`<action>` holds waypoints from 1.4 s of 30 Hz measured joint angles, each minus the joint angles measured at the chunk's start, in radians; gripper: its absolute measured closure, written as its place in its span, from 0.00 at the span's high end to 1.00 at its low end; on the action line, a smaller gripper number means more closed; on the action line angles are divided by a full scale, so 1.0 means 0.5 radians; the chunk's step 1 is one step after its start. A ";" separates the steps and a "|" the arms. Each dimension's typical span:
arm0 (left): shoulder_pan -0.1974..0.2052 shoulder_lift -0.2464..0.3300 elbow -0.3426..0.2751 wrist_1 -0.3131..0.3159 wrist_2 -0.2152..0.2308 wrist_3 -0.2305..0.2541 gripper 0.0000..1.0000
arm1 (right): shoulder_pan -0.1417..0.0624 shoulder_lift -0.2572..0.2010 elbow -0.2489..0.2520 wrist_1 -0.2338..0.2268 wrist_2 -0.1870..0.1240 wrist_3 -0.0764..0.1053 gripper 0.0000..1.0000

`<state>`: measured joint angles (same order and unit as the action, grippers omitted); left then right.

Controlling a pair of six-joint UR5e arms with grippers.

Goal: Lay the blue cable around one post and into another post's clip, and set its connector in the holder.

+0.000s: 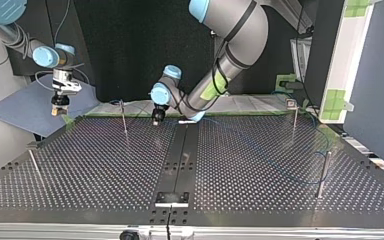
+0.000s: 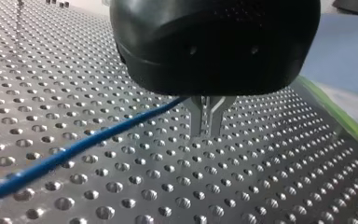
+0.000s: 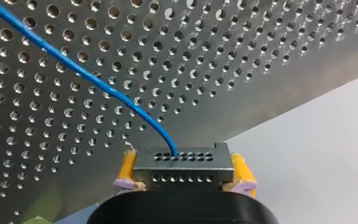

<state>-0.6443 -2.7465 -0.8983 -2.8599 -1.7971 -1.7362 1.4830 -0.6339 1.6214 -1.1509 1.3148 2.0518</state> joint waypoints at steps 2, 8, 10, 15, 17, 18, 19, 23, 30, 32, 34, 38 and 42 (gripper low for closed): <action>-0.004 -0.001 0.011 -0.008 -0.037 0.011 0.07 | 0.001 0.002 -0.010 0.005 0.000 -0.001 0.00; -0.009 -0.001 0.028 -0.026 -0.119 0.022 0.04 | -0.003 0.005 -0.025 0.002 0.002 0.001 0.00; -0.012 0.000 0.031 -0.033 -0.143 0.035 0.00 | 0.000 0.007 -0.031 -0.004 0.005 -0.002 0.00; -0.027 0.000 0.044 -0.049 -0.205 0.107 0.00 | 0.007 0.008 -0.050 -0.033 0.012 -0.002 0.00; -0.033 0.000 0.052 -0.057 -0.213 0.130 0.00 | 0.007 0.008 -0.061 -0.041 0.021 -0.001 0.00; -0.036 0.000 0.056 -0.061 -0.217 0.140 0.00 | 0.008 0.009 -0.066 -0.044 0.025 -0.002 0.00; -0.039 0.000 0.059 -0.064 -0.220 0.145 0.00 | 0.008 0.010 -0.070 -0.048 0.030 -0.003 0.00; -0.043 0.000 0.063 -0.069 -0.247 0.152 0.00 | 0.007 0.011 -0.086 -0.077 0.045 -0.005 0.00; -0.044 0.000 0.070 -0.062 -0.293 0.155 0.00 | 0.003 0.015 -0.101 -0.139 0.059 -0.012 0.00; -0.044 0.000 0.074 -0.061 -0.311 0.156 0.00 | 0.003 0.016 -0.107 -0.156 0.076 -0.025 0.00; -0.044 0.000 0.082 -0.059 -0.328 0.160 0.00 | 0.003 0.018 -0.109 -0.176 0.099 -0.042 0.00; -0.044 0.000 0.096 -0.058 -0.347 0.165 0.00 | 0.007 0.020 -0.111 -0.200 0.141 -0.075 0.00; -0.044 0.000 0.102 -0.063 -0.353 0.167 0.05 | 0.008 0.021 -0.111 -0.197 0.151 -0.079 0.00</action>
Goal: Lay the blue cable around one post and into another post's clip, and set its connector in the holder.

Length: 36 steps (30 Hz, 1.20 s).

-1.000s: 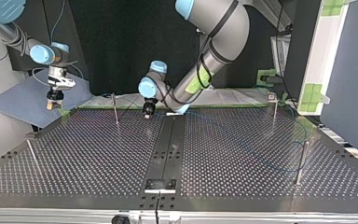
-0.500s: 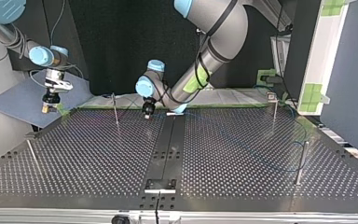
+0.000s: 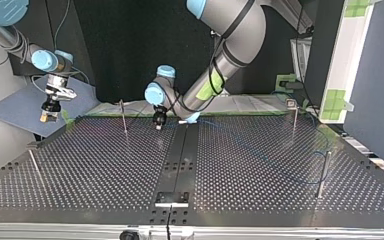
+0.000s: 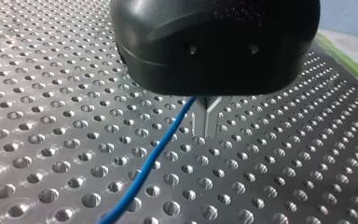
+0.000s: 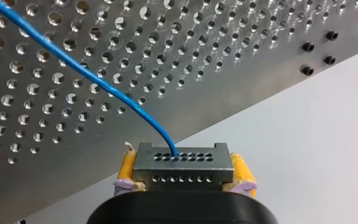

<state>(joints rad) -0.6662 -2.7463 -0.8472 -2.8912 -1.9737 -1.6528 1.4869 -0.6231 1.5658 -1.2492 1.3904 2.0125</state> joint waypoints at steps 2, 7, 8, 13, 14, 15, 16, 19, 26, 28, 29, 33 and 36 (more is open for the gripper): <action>0.000 0.000 -0.007 -0.017 0.003 0.001 0.14 | 0.000 0.000 0.000 0.005 0.001 0.000 0.00; -0.007 0.003 -0.064 -0.042 0.026 0.022 0.49 | 0.005 0.001 0.000 0.035 0.004 -0.002 0.00; -0.010 0.003 -0.080 -0.043 0.032 0.034 0.59 | 0.008 0.001 0.000 0.049 0.007 -0.005 0.00; -0.030 0.003 -0.170 -0.046 0.082 0.119 0.87 | 0.027 0.001 0.000 0.106 0.025 -0.015 0.00; -0.034 0.005 -0.186 -0.045 0.095 0.133 0.93 | 0.033 0.001 0.000 0.118 0.027 -0.017 0.00; -0.038 0.007 -0.201 -0.044 0.108 0.146 0.96 | 0.038 0.001 0.000 0.127 0.028 -0.018 0.00; -0.045 0.014 -0.221 -0.038 0.127 0.159 0.96 | 0.044 0.001 0.000 0.135 0.028 -0.019 0.00; -0.064 0.046 -0.274 -0.003 0.178 0.171 1.00 | 0.060 0.002 0.000 0.160 0.029 -0.020 0.00; -0.104 0.158 -0.394 0.111 0.298 0.106 1.00 | 0.100 0.002 0.000 0.199 0.030 -0.021 0.00; -0.118 0.196 -0.433 0.151 0.337 0.092 1.00 | 0.108 0.002 0.000 0.208 0.030 -0.021 0.00; -0.124 0.208 -0.449 0.164 0.353 0.088 1.00 | 0.113 0.002 0.000 0.213 0.030 -0.021 0.00; -0.155 0.233 -0.514 0.188 0.418 0.084 1.00 | 0.129 0.002 0.000 0.230 0.030 -0.021 0.00; -0.178 0.238 -0.567 0.177 0.471 0.084 1.00 | 0.139 0.002 0.000 0.242 0.030 -0.021 0.00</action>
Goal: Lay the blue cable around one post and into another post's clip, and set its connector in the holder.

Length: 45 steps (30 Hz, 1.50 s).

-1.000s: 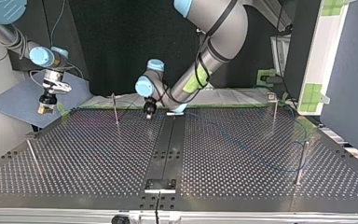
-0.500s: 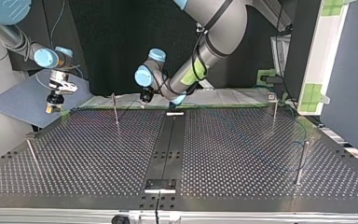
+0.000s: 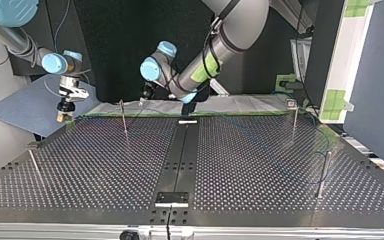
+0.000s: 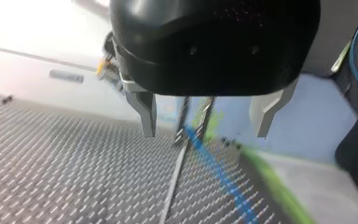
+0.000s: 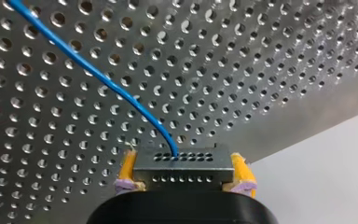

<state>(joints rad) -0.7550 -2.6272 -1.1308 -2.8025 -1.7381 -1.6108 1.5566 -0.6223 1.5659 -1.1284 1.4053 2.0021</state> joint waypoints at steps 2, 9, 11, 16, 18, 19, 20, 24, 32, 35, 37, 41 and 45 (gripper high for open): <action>-0.016 0.001 -0.040 -0.023 0.036 0.000 1.00 | 0.007 0.000 0.000 0.008 0.000 0.000 0.00; -0.066 0.002 -0.114 -0.040 0.066 -0.004 1.00 | 0.030 0.000 0.000 0.031 0.000 0.000 0.00; -0.075 0.003 -0.117 -0.020 0.062 -0.010 1.00 | 0.036 0.000 0.000 0.041 0.000 -0.001 0.00; -0.087 0.002 -0.104 0.064 0.013 -0.059 1.00 | 0.050 0.000 0.000 0.056 0.000 -0.003 0.00; -0.091 0.002 -0.101 0.106 -0.013 -0.094 1.00 | 0.058 0.000 0.000 0.062 0.000 -0.003 0.00; -0.093 0.002 -0.100 0.124 -0.021 -0.111 1.00 | 0.060 0.000 0.000 0.064 0.000 -0.003 0.00; -0.095 0.002 -0.099 0.143 -0.027 -0.128 1.00 | 0.063 0.000 0.000 0.066 0.000 -0.003 0.00; -0.109 0.002 -0.098 0.200 -0.038 -0.172 1.00 | 0.068 0.000 0.000 0.071 0.002 -0.003 0.00; -0.138 0.001 -0.097 0.213 -0.043 -0.210 1.00 | 0.069 0.000 -0.001 0.075 0.003 0.006 0.00; -0.143 0.001 -0.097 0.211 -0.044 -0.224 1.00 | 0.069 0.000 0.000 0.074 0.003 0.011 0.00; -0.145 0.001 -0.096 0.208 -0.047 -0.227 1.00 | 0.069 0.000 -0.001 0.073 0.003 0.014 0.00; -0.147 0.001 -0.096 0.206 -0.077 -0.231 1.00 | 0.069 0.000 -0.001 0.072 0.003 0.024 0.00; -0.149 0.001 -0.097 0.201 -0.094 -0.233 1.00 | 0.070 0.000 -0.001 0.073 0.003 0.027 0.00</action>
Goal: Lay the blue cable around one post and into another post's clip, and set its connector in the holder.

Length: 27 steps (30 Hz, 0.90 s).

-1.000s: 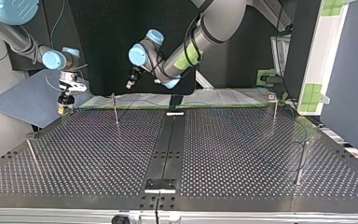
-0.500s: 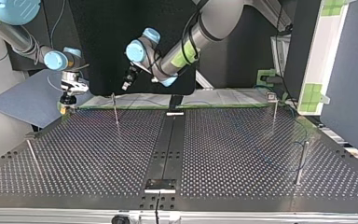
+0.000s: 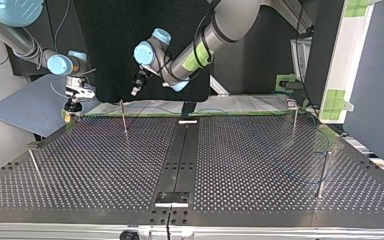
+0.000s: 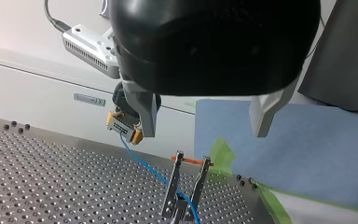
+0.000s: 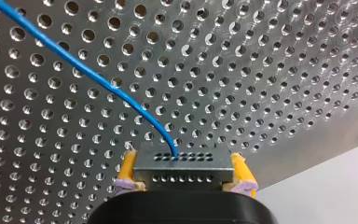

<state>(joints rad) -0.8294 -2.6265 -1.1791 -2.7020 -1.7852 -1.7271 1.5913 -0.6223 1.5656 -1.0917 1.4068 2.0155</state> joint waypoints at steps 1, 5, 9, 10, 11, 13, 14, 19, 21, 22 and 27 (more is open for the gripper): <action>0.000 0.000 0.000 -0.001 -0.002 0.000 1.00 | 0.000 0.000 0.000 0.000 0.000 0.000 0.00; -0.002 0.000 0.000 -0.020 -0.017 -0.008 1.00 | 0.000 0.000 0.000 0.001 0.000 0.001 0.00; -0.004 0.000 0.000 -0.048 -0.049 -0.015 1.00 | 0.000 0.000 0.000 0.000 0.000 0.001 0.00; -0.004 0.000 0.000 -0.051 -0.053 -0.015 1.00 | 0.000 0.000 0.000 0.000 0.000 0.001 0.00; -0.005 0.000 0.000 -0.054 -0.056 -0.015 1.00 | 0.000 0.000 0.000 0.000 -0.001 0.001 0.00; -0.006 0.000 0.000 -0.058 -0.061 -0.017 1.00 | 0.000 0.000 0.000 0.001 -0.002 0.001 0.00; -0.006 0.000 0.000 -0.060 -0.062 -0.018 1.00 | 0.000 0.000 0.000 0.001 -0.002 0.001 0.00; -0.006 0.000 0.000 -0.063 -0.063 -0.021 1.00 | 0.000 0.000 0.000 0.002 -0.003 0.001 0.00; -0.007 0.000 0.000 -0.063 -0.063 -0.022 1.00 | 0.000 0.000 0.000 0.002 -0.003 0.001 0.00; -0.007 0.000 0.000 -0.063 -0.064 -0.022 1.00 | 0.000 0.000 0.000 0.002 -0.003 0.001 0.00; -0.006 0.000 0.000 -0.064 -0.064 -0.022 1.00 | 0.000 0.000 0.000 0.002 -0.006 0.001 0.00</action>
<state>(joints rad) -0.8324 -2.6267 -1.1793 -2.7338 -1.8174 -1.7379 1.5913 -0.6223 1.5656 -1.0909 1.4040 2.0159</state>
